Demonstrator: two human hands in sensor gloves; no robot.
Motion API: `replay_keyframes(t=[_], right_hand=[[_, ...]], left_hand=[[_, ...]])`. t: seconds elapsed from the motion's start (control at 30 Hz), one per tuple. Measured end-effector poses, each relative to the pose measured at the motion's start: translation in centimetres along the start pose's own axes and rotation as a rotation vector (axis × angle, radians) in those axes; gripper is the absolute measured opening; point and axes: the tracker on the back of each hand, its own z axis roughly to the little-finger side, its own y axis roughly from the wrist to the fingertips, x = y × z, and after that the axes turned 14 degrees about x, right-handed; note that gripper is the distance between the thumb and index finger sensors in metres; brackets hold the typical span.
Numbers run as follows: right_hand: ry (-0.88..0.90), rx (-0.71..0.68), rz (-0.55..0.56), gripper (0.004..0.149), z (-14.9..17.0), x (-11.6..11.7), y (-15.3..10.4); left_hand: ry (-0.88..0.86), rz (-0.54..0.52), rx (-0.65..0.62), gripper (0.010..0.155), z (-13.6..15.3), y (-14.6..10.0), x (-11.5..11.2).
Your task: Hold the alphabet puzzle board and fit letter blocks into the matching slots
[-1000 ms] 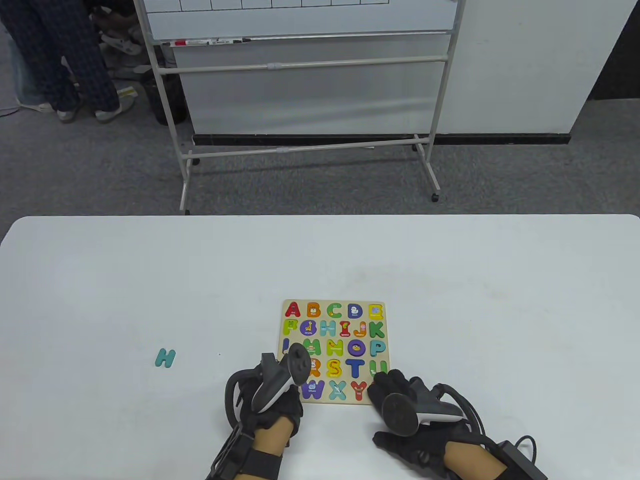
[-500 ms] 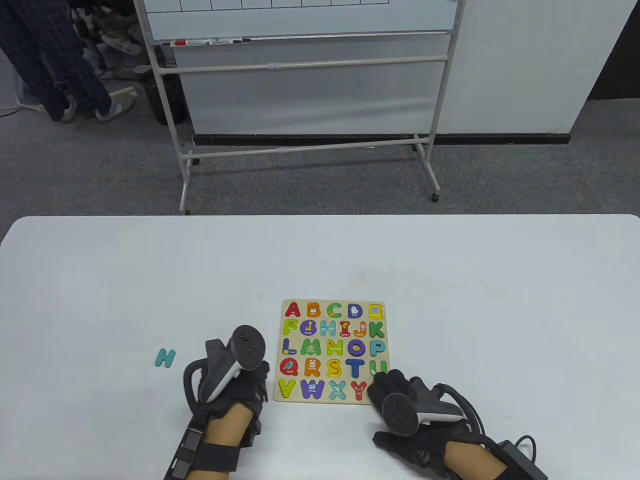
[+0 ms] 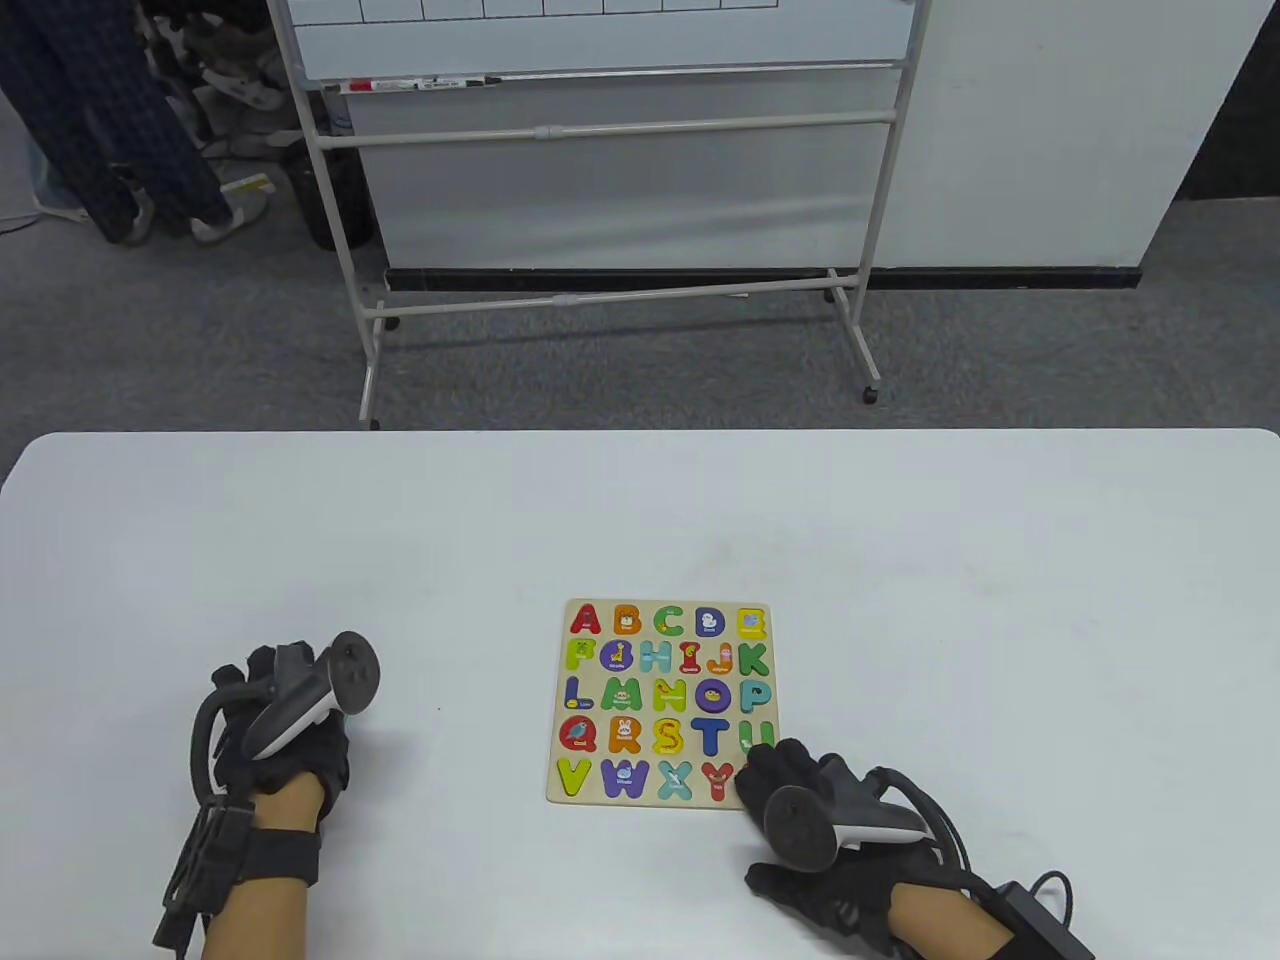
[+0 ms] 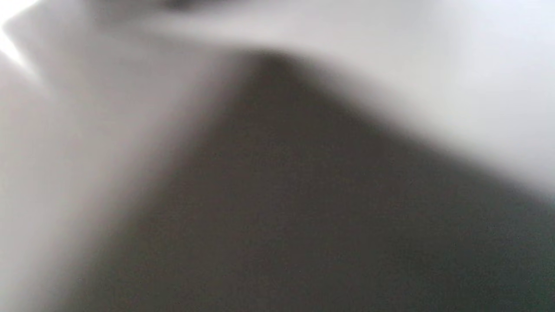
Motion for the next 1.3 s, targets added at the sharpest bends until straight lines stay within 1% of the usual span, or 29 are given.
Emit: replay_keyframes(t=[0.07, 0.13, 0.2, 0.33, 0.47, 0.67, 0.87, 1.0, 1.13, 1.3], right_hand=[[0.000, 0.000, 0.000, 0.089, 0.0, 0.0, 0.0], [0.000, 0.000, 0.000, 0.089, 0.0, 0.0, 0.0], [0.000, 0.000, 0.000, 0.089, 0.0, 0.0, 0.0], [0.000, 0.000, 0.000, 0.088, 0.0, 0.0, 0.0], [0.003, -0.003, -0.004, 0.089, 0.0, 0.0, 0.0], [0.003, -0.003, -0.005, 0.089, 0.0, 0.0, 0.0], [0.003, -0.003, -0.005, 0.089, 0.0, 0.0, 0.0], [0.003, -0.003, -0.005, 0.089, 0.0, 0.0, 0.0], [0.003, -0.003, -0.005, 0.089, 0.0, 0.0, 0.0], [0.003, -0.003, -0.005, 0.088, 0.0, 0.0, 0.0]], left_hand=[[0.017, 0.019, 0.000, 0.069, 0.0, 0.6, -0.9], [-0.002, 0.033, 0.001, 0.070, 0.0, 1.1, -1.6], [-0.019, 0.042, -0.006, 0.067, -0.1, 1.4, -2.0], [-0.065, 0.030, 0.006, 0.062, 0.1, 1.7, -2.0], [-0.080, -0.008, 0.013, 0.059, 0.0, 1.7, -1.9], [-0.131, 0.022, 0.027, 0.060, 0.1, 2.3, -1.7], [-0.242, 0.008, 0.022, 0.061, 0.1, 1.9, -1.3], [-0.330, -0.016, -0.042, 0.061, -1.8, 1.1, 0.3], [-0.382, -0.034, -0.143, 0.061, -5.9, 0.0, 2.5], [-0.364, -0.053, -0.271, 0.061, -11.7, -1.6, 4.3]])
